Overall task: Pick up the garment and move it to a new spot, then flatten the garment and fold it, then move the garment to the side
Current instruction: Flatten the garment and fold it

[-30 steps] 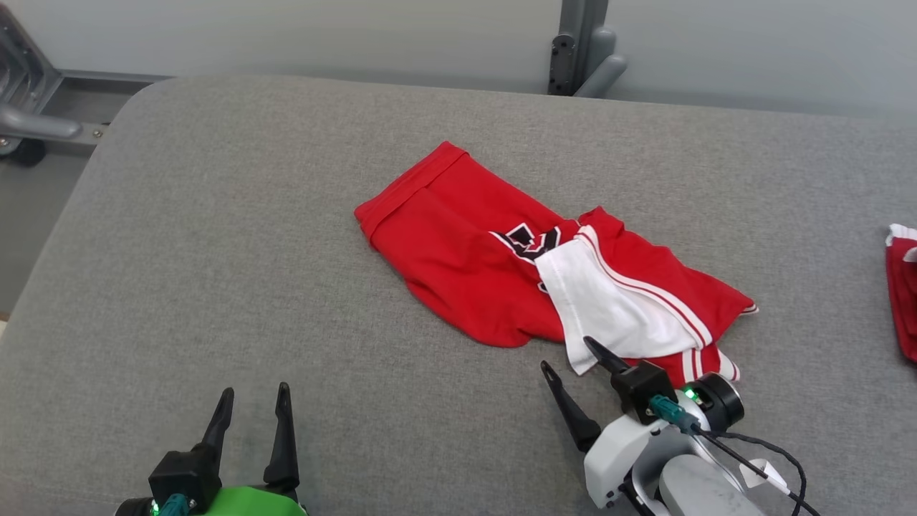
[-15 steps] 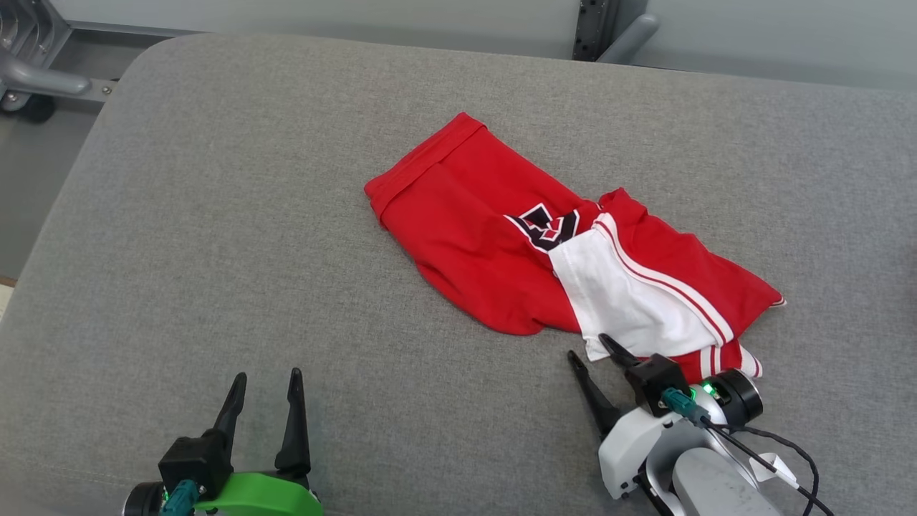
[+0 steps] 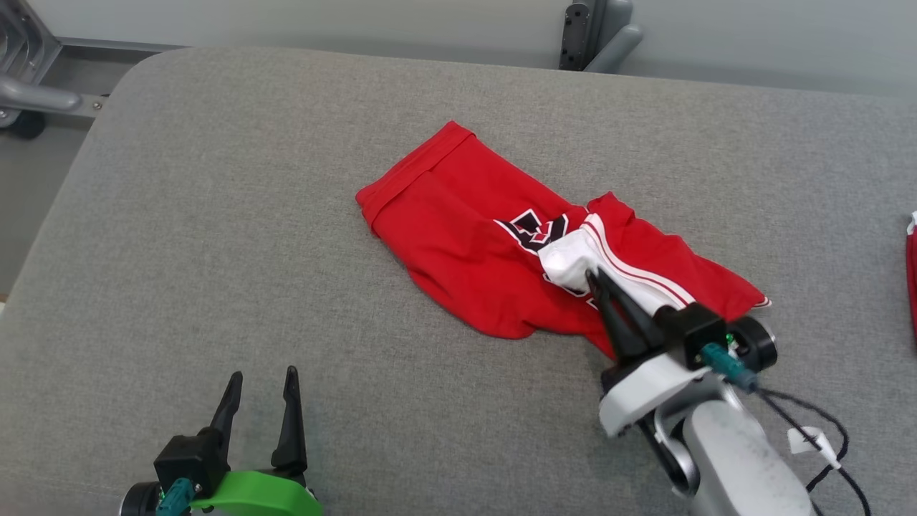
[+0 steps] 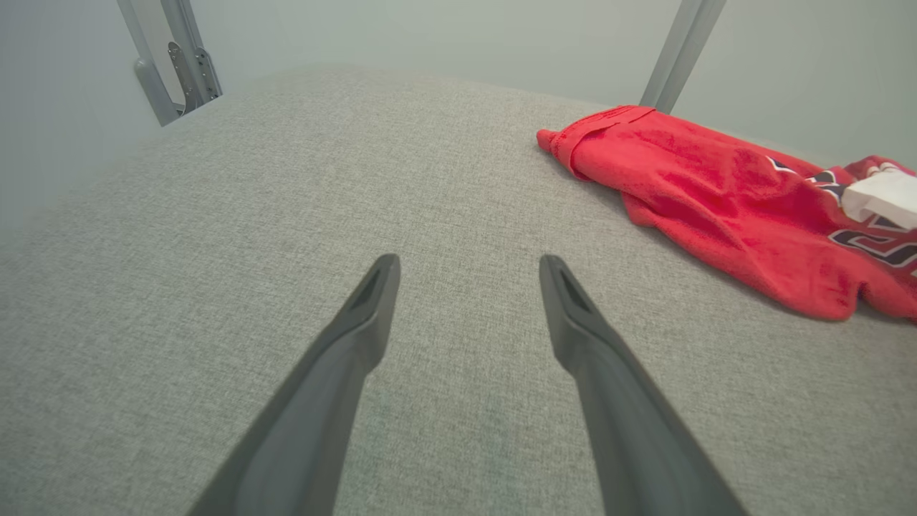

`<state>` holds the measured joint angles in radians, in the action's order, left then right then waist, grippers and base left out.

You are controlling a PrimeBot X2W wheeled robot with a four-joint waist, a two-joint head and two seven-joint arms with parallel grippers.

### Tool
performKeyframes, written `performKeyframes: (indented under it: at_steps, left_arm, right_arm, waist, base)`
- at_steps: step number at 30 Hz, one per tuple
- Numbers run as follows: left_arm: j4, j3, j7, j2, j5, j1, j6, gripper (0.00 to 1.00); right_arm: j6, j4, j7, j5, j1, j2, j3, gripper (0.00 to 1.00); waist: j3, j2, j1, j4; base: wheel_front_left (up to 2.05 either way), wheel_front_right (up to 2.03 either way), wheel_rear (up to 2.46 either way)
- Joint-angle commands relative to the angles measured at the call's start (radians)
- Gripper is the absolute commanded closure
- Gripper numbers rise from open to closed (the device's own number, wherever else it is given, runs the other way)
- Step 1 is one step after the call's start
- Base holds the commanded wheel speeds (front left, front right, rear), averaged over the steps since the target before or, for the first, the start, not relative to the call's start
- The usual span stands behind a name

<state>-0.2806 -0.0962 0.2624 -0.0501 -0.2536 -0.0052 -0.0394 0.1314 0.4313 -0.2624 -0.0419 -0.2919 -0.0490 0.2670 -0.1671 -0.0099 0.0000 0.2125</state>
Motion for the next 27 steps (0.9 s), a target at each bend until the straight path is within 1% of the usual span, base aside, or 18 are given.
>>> performKeyframes:
  at_steps: [1, 3, 5, 8, 14, 15, 17, 19, 21, 24, 27]
  left_arm:
    - [0.005, 0.004, 0.003, -0.001, -0.005, 0.010, -0.001, 0.00]
    - [0.004, -0.002, 0.003, -0.001, -0.008, 0.014, -0.002, 0.00]
    - [0.002, -0.012, 0.003, -0.001, -0.010, 0.010, -0.005, 0.00]
    - [0.002, -0.032, 0.003, -0.001, -0.006, -0.013, -0.013, 0.00]
    - [0.010, -0.081, 0.003, -0.001, -0.012, -0.057, -0.017, 0.00]
    - [0.010, -0.081, 0.003, -0.001, -0.012, -0.057, -0.017, 0.00]
    - [0.010, -0.092, 0.003, -0.001, -0.018, -0.067, -0.014, 0.00]
    - [0.014, -0.102, 0.003, -0.001, -0.025, -0.077, -0.009, 0.00]
    - [0.017, -0.113, 0.003, -0.001, -0.031, -0.079, -0.005, 0.00]
    - [0.024, -0.126, 0.003, -0.001, -0.037, -0.087, 0.002, 0.00]
    - [0.030, -0.132, 0.003, -0.001, -0.042, -0.083, 0.006, 0.00]
  right_arm:
    - [-0.002, -0.064, -0.003, -0.019, -0.022, -0.007, -0.037, 1.00]
    - [-0.001, -0.119, -0.003, -0.034, -0.046, -0.015, -0.079, 1.00]
    - [-0.001, -0.145, 0.008, -0.031, -0.094, -0.046, -0.103, 1.00]
    - [-0.001, -0.131, 0.046, -0.024, -0.191, -0.124, -0.119, 1.00]
    - [-0.002, 0.012, 0.140, 0.012, -0.399, -0.305, -0.129, 1.00]
    - [-0.002, 0.012, 0.140, 0.012, -0.399, -0.305, -0.129, 1.00]
    - [-0.001, 0.066, 0.171, 0.033, -0.466, -0.359, -0.156, 1.00]
    - [-0.002, 0.110, 0.194, 0.054, -0.527, -0.400, -0.176, 1.00]
    - [-0.002, 0.144, 0.212, 0.105, -0.576, -0.450, -0.185, 1.00]
    - [-0.002, 0.195, 0.240, 0.165, -0.639, -0.508, -0.251, 1.00]
    - [-0.001, 0.242, 0.261, 0.231, -0.664, -0.540, -0.334, 1.00]
  waist:
    - [0.011, 0.0099, 0.0000, -0.011]
    - [0.015, 0.0099, 0.0000, -0.016]
    - [0.014, 0.0099, 0.0000, -0.016]
    - [0.001, 0.0099, 0.0000, 0.005]
    - [-0.055, 0.0099, 0.0000, 0.093]
    - [-0.055, 0.0099, 0.0000, 0.093]
    - [-0.083, 0.0099, 0.0000, 0.131]
    - [-0.108, 0.0099, 0.0000, 0.169]
    - [-0.131, 0.0099, 0.0000, 0.207]
    - [-0.159, 0.0099, 0.0000, 0.259]
    - [-0.170, 0.0099, 0.0000, 0.301]
  base:
    - [0.00, 0.00, 0.00]
    - [0.00, 0.00, 0.00]
    - [0.00, 0.00, 0.00]
    - [0.00, 0.00, 0.00]
    - [0.00, 0.00, 0.00]
    - [0.00, 0.00, 0.00]
    - [0.00, 0.00, 0.00]
    - [0.00, 0.00, 0.00]
    - [0.00, 0.00, 0.00]
    - [0.00, 0.00, 0.00]
    - [0.00, 0.00, 0.00]
